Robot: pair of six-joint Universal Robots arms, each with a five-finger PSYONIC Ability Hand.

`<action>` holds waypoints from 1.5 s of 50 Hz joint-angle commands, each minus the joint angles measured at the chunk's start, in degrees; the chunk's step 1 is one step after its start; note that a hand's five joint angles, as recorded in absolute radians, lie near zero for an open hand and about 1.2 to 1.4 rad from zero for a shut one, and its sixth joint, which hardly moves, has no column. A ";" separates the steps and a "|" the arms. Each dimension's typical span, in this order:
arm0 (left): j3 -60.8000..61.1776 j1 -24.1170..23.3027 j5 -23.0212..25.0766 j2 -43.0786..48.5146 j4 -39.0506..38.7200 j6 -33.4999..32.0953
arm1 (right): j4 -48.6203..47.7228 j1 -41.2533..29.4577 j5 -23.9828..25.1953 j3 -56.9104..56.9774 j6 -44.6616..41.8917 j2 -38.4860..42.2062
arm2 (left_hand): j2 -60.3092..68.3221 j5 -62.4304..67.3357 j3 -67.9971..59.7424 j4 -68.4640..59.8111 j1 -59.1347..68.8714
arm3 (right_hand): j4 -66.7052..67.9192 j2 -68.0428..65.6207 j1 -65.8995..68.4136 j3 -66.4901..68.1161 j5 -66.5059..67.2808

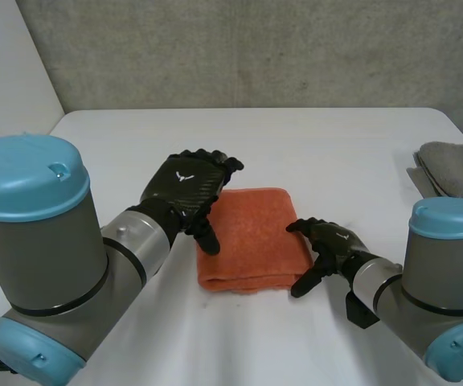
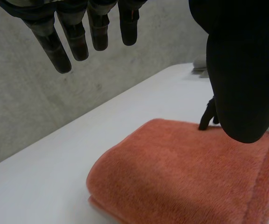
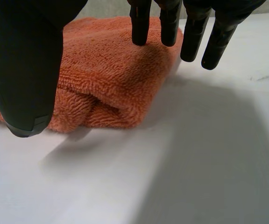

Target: Fold the laundry.

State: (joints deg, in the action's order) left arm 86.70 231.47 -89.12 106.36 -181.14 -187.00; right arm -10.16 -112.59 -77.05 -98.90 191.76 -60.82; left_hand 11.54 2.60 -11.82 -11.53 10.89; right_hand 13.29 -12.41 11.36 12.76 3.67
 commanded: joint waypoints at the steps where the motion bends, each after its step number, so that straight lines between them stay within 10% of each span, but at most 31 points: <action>1: 0.31 -0.05 5.97 -2.30 0.09 0.14 | -0.91 -0.97 -0.56 0.99 1.43 1.14 | -1.15 -2.21 1.43 1.15 -0.50 | 2.35 -3.23 4.27 2.87 1.97; 38: 0.75 0.21 6.41 -2.39 0.09 0.23 | -5.31 -5.98 -6.71 4.15 0.20 5.28 | -1.15 -2.21 1.43 1.15 -0.50 | 10.76 -11.65 12.69 11.29 10.39; 51: 1.10 0.83 6.41 -2.48 0.00 0.23 | -5.05 -11.33 -7.94 1.69 -22.12 -6.42 | -1.15 -2.21 1.43 1.15 -0.50 | 5.04 -5.92 6.97 5.56 4.66; 75: 1.37 1.36 6.50 -2.48 -0.09 0.23 | -5.75 -17.75 -10.40 8.90 -31.97 6.86 | -1.15 -2.21 1.43 1.15 -0.50 | 7.72 -8.61 9.65 8.25 7.35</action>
State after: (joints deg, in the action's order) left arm 88.10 232.60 -82.70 103.89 -181.18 -186.77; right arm -15.44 -130.51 -86.56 -90.48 160.95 -54.86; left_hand 11.54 2.60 -11.82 -11.53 10.89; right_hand 18.54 -20.62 16.30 18.50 7.88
